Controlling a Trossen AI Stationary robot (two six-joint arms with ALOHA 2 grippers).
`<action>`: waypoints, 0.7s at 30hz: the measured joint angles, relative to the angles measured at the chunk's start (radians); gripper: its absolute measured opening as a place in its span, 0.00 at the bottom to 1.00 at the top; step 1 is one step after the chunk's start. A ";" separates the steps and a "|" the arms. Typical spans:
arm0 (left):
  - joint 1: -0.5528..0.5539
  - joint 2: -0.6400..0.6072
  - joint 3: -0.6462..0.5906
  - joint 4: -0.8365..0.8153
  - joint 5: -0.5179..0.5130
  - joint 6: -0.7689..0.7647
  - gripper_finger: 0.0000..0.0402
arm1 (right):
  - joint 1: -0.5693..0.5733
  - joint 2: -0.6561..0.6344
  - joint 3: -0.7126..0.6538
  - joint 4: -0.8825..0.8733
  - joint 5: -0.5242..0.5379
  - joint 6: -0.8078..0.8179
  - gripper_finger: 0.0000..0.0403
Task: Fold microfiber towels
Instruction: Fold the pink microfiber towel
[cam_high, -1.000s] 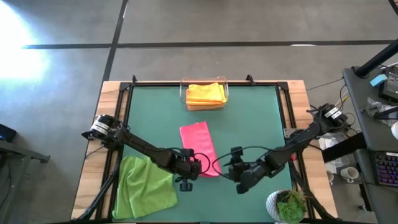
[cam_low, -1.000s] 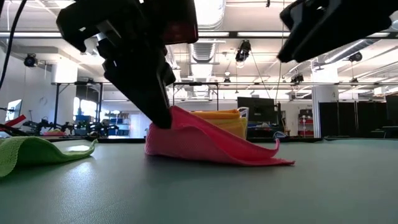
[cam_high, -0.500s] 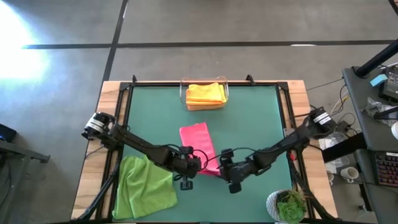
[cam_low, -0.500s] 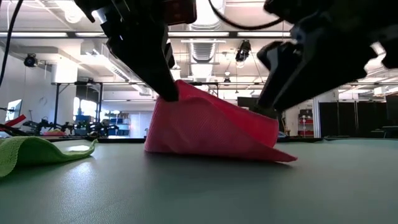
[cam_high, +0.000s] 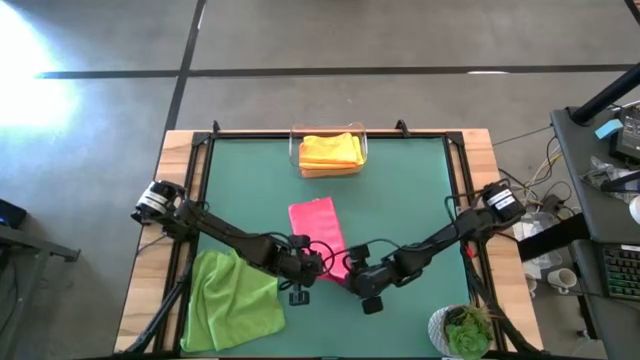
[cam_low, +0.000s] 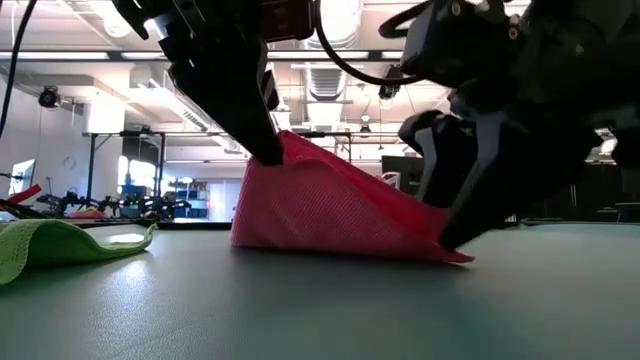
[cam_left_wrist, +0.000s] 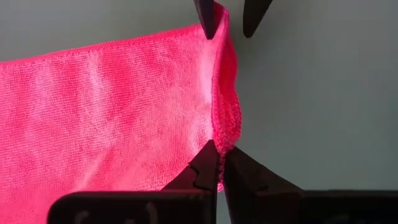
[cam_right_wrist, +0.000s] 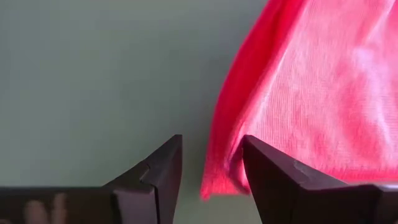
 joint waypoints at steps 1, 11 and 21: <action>0.000 0.000 0.000 0.001 -0.001 -0.001 0.00 | -0.001 0.005 0.000 -0.001 0.000 0.001 0.40; 0.001 -0.001 0.000 -0.002 -0.007 -0.029 0.00 | -0.004 0.026 0.000 -0.023 0.042 0.030 0.27; 0.001 -0.004 0.000 -0.006 0.002 -0.029 0.00 | -0.004 0.000 -0.001 -0.028 0.028 0.057 0.03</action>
